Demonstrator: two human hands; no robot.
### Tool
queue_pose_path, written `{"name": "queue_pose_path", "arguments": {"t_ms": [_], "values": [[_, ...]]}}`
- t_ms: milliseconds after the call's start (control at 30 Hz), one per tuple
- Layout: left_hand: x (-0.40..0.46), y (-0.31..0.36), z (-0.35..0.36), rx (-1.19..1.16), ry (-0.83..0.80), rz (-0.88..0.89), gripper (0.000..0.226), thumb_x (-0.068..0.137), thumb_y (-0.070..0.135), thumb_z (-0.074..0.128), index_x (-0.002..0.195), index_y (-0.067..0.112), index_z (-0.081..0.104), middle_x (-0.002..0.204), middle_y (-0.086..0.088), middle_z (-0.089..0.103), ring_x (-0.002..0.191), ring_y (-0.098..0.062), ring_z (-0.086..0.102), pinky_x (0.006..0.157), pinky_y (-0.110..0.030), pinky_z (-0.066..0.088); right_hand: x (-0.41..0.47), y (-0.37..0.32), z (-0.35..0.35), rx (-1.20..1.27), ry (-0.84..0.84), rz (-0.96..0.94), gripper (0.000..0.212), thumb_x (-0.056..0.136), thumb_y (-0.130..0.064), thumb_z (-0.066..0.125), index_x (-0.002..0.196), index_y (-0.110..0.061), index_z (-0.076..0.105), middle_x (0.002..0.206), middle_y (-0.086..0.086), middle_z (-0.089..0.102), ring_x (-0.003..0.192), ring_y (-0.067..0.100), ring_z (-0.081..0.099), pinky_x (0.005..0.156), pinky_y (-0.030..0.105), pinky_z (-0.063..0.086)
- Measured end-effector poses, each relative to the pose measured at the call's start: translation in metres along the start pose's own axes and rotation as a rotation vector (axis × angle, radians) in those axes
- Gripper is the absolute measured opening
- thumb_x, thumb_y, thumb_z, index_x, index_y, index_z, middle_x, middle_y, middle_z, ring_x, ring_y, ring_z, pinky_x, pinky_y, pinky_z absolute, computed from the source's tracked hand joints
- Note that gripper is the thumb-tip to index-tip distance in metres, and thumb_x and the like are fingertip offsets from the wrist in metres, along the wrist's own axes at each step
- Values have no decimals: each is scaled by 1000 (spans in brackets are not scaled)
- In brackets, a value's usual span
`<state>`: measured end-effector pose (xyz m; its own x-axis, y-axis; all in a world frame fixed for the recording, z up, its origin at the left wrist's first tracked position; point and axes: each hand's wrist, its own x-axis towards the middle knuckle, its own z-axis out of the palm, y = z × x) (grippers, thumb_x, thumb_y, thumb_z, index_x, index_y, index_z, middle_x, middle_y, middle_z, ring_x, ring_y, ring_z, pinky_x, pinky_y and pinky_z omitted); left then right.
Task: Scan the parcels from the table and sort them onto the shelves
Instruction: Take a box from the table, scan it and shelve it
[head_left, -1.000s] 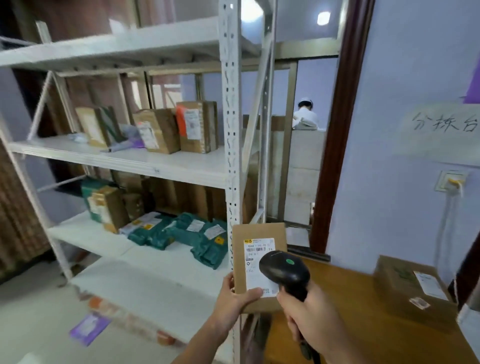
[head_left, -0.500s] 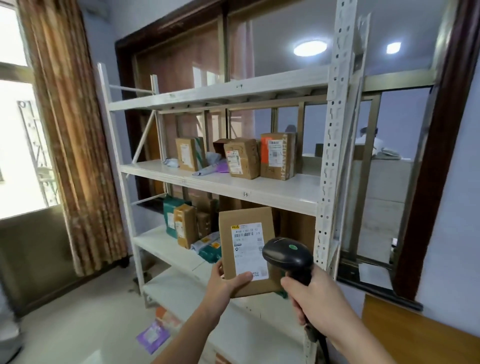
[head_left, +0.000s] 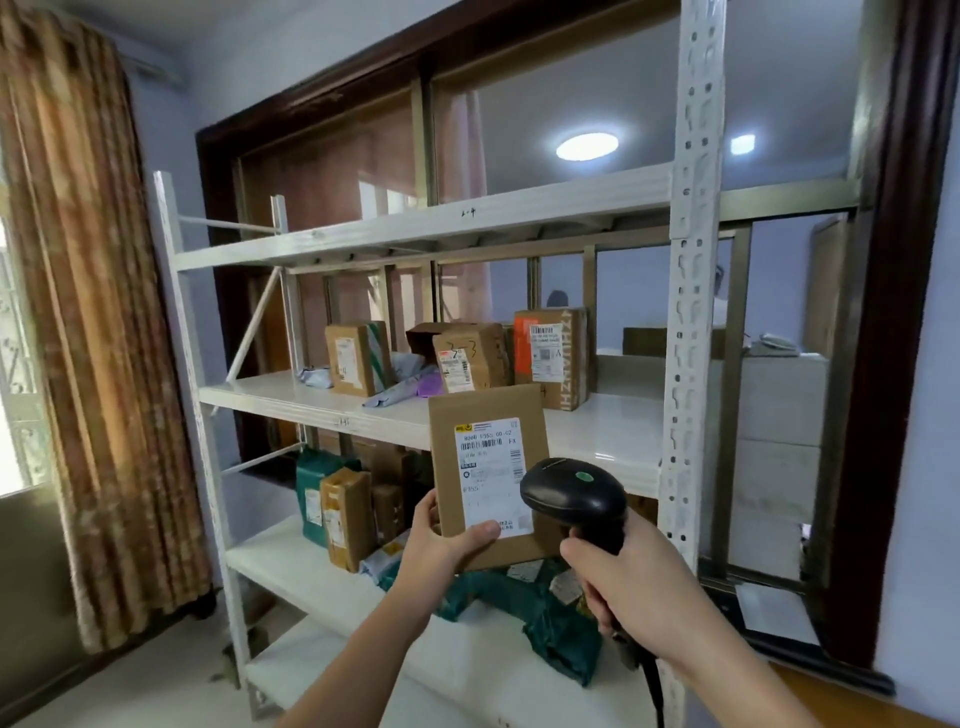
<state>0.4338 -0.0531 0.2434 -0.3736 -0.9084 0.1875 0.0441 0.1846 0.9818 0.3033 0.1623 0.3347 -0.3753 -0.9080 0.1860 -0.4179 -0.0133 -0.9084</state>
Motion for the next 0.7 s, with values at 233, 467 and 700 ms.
{"name": "queue_pose_path", "arguments": {"t_ms": [233,467,700], "values": [[76,29,14,-20,-7,138,118,51,62,96,148,33,35,133,11,61,119,-11,60,103,-37,52,53,-3,-17,14,57,-21,12,94,-15,60,96,-4,57,56,5,52,49,20,49,54,32,50],[154,42,35,17,-88,177,108,61,57,94,148,26,38,132,11,62,124,-13,59,103,-28,47,97,-4,-17,-106,135,-37,13,96,-18,57,94,-5,57,54,6,56,50,22,53,64,46,57],[236,32,33,86,-241,166,98,76,42,88,151,21,29,135,6,58,120,-13,57,83,-13,43,150,-7,5,-158,261,15,10,97,-22,59,90,-14,58,52,0,57,50,21,54,68,50,58]]}}
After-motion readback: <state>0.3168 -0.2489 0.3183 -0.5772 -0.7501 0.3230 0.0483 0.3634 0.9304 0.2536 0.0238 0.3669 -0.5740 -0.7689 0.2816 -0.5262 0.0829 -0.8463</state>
